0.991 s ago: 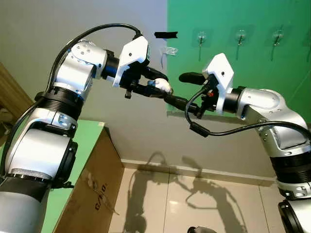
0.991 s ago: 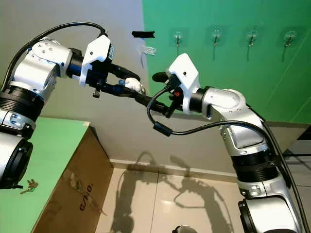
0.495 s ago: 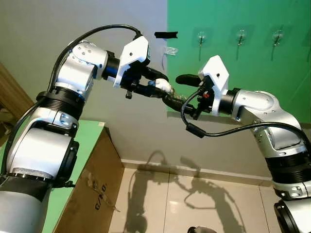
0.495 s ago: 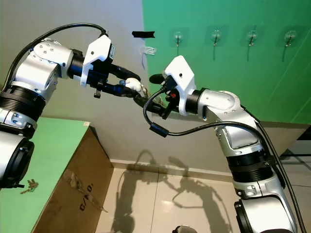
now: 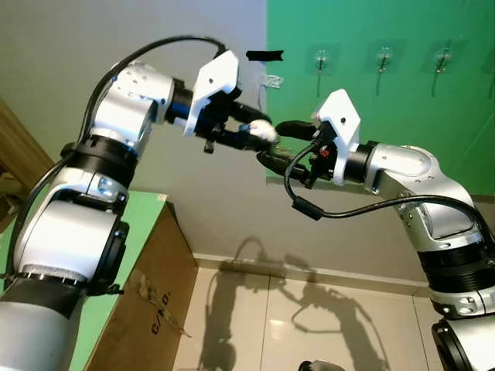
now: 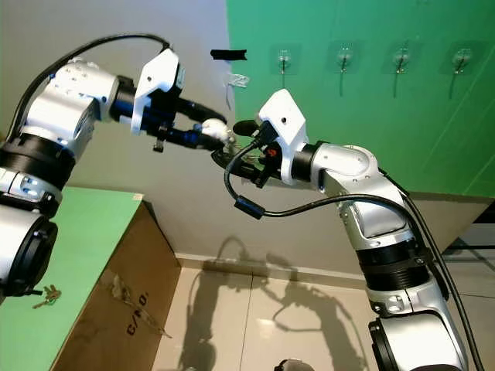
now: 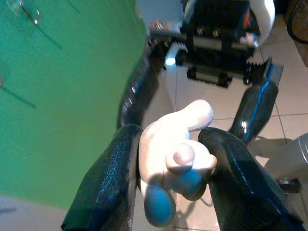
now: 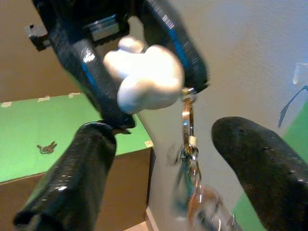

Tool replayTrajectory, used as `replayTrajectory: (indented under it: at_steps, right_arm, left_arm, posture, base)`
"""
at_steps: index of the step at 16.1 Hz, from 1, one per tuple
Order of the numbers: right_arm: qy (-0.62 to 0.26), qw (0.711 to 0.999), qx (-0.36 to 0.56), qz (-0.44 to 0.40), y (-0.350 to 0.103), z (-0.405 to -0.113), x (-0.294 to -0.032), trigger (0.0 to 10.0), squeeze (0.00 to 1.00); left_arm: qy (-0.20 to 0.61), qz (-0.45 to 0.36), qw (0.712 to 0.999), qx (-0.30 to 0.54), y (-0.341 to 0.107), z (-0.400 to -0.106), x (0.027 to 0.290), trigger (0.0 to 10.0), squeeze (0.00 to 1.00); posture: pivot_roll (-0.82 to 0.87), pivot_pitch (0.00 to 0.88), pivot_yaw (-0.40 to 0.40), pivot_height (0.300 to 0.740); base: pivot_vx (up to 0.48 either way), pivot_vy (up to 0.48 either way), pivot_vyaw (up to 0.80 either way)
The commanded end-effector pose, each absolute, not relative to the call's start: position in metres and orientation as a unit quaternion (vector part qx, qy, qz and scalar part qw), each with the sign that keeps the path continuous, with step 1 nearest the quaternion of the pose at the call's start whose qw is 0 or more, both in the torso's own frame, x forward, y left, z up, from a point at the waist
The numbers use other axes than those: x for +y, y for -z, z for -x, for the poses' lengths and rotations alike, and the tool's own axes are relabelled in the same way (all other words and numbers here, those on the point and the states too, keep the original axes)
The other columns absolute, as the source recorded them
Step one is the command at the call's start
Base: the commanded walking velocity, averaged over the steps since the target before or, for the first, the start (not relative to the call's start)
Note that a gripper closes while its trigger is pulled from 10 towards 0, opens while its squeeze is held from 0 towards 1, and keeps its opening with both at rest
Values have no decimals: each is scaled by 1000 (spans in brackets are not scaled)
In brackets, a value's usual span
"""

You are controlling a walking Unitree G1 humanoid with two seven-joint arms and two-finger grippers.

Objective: Hang keys on a hook

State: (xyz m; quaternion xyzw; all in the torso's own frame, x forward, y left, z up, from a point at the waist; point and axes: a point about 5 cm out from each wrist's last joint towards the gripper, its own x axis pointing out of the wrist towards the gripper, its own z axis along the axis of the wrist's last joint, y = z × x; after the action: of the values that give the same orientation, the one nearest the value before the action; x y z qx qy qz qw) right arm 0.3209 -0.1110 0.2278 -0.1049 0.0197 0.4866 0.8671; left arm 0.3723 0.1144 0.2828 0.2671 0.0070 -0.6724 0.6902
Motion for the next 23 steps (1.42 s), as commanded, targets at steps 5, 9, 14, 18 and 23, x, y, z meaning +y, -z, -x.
replayTrajectory:
  at_steps: [5, 9, 14, 18, 23]
  right_arm:
    - [-499, 860, 16, 106, -228, -319, -105, 0, 0]
    - [-497, 861, 17, 109, -228, -319, -106, 0, 0]
    - [-480, 867, 20, 131, -225, -323, -107, 10000, 914]
    - [-474, 869, 11, 140, -227, -324, -108, 10000, 1000]
    - [-440, 888, 17, 132, -228, -333, -113, 10000, 0]
  left_arm:
    - [665, -268, 697, -11, -295, -374, 116, 10000, 0]
    - [659, -271, 701, -7, -293, -375, 119, 10000, 0]
    - [655, -274, 704, -4, -292, -376, 121, 10000, 0]
    - [653, -273, 706, -3, -293, -376, 121, 10000, 0]
    - [653, -272, 706, -2, -292, -376, 122, 10000, 0]
  posture:
    - [-170, 0, 128, 740]
    - [-169, 0, 127, 740]
    - [-166, 0, 129, 740]
    - [-167, 0, 131, 740]
    - [-165, 0, 130, 740]
  base:
    - [0, 0, 0]
    - [0, 0, 0]
    - [0, 0, 0]
    - [0, 0, 0]
    - [0, 0, 0]
